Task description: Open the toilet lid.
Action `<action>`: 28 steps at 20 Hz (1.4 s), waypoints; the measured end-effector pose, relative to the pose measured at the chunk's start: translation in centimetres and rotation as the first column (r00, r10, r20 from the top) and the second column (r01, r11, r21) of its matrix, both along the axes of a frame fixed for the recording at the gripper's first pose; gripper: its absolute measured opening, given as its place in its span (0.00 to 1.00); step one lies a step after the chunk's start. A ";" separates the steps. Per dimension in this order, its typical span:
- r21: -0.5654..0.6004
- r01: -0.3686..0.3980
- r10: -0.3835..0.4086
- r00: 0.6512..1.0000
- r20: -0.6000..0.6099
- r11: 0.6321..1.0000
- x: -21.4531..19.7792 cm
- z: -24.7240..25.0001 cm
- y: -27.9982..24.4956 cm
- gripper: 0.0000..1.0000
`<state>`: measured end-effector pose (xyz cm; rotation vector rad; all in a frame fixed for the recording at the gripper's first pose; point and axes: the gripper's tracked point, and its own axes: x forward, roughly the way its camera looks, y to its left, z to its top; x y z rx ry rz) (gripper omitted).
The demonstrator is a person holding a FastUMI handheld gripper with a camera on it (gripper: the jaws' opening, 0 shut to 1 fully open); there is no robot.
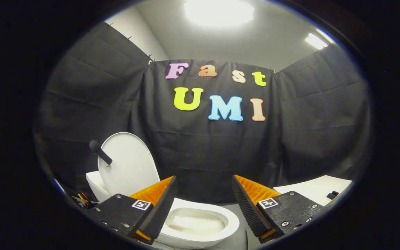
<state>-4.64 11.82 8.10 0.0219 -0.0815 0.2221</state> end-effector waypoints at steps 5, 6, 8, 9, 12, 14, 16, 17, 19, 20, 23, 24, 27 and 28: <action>-0.039 0.032 -0.033 0.999 -0.020 0.999 -0.2 -2.8 -2.4 0.96; -0.056 0.036 -0.038 0.999 -0.033 0.998 0.0 -3.5 -2.5 0.96; -0.077 0.033 -0.035 0.999 -0.028 0.996 -0.3 -4.0 -2.6 0.96; -0.086 0.035 -0.037 0.999 -0.022 0.996 -0.4 -4.1 -2.7 0.96; -0.099 0.024 -0.028 0.999 -0.041 0.995 -0.2 -5.7 -2.6 0.95; -0.096 0.024 -0.030 0.998 -0.061 0.995 0.0 -6.4 -2.6 0.95; -0.097 0.029 -0.036 0.997 -0.068 0.995 -0.1 -6.8 -2.7 0.95; -0.104 0.030 -0.037 0.997 -0.072 0.994 0.2 -7.0 -2.8 0.95; -0.112 0.014 -0.025 0.995 -0.093 0.994 0.2 -7.7 -2.7 0.95; -0.111 0.013 -0.024 0.995 -0.100 0.994 0.1 -7.8 -2.9 0.95; -0.100 0.017 -0.027 0.994 -0.102 0.995 0.3 -7.8 -2.9 0.95; -0.099 0.018 -0.028 0.994 -0.106 0.995 0.3 -8.0 -3.0 0.95; -0.086 0.013 -0.024 0.991 -0.128 0.996 0.2 -8.5 -3.0 0.95; -0.081 0.014 -0.025 0.991 -0.128 0.997 0.2 -8.3 -3.1 0.95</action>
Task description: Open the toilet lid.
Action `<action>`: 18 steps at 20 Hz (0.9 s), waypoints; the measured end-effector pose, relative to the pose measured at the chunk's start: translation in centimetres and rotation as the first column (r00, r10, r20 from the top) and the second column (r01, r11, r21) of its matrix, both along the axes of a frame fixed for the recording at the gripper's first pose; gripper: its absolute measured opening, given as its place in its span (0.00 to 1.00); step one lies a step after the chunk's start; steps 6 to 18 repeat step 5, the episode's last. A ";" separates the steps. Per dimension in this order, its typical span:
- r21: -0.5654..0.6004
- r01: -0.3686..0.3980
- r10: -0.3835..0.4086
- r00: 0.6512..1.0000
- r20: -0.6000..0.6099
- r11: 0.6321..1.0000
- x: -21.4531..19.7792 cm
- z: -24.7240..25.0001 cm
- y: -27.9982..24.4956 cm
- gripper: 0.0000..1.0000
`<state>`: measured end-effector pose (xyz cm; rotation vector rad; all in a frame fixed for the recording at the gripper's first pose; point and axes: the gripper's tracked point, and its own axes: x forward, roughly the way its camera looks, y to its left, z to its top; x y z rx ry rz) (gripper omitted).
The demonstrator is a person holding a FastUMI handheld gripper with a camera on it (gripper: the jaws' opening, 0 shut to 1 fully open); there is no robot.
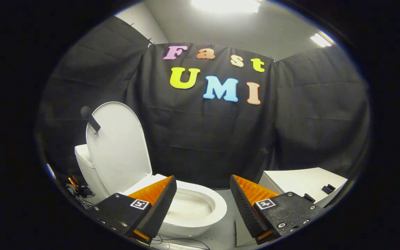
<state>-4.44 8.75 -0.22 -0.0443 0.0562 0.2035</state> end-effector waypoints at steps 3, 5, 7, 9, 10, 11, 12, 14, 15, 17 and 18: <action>0.018 0.005 -0.005 1.000 0.002 1.000 -0.1 0.0 -0.4 0.95; 0.038 0.012 -0.012 1.000 -0.001 0.999 0.0 0.0 -0.6 0.95; 0.038 0.012 -0.012 1.000 -0.001 0.999 0.0 0.0 -0.6 0.95; 0.038 0.012 -0.012 1.000 -0.001 0.999 0.0 0.0 -0.6 0.95; 0.038 0.012 -0.012 1.000 -0.001 0.999 0.0 0.0 -0.6 0.95; 0.038 0.012 -0.012 1.000 -0.001 0.999 0.0 0.0 -0.6 0.95; 0.038 0.012 -0.012 1.000 -0.001 0.999 0.0 0.0 -0.6 0.95; 0.038 0.012 -0.012 1.000 -0.001 0.999 0.0 0.0 -0.6 0.95; 0.038 0.012 -0.012 1.000 -0.001 0.999 0.0 0.0 -0.6 0.95; 0.038 0.012 -0.012 1.000 -0.001 0.999 0.0 0.0 -0.6 0.95; 0.038 0.012 -0.012 1.000 -0.001 0.999 0.0 0.0 -0.6 0.95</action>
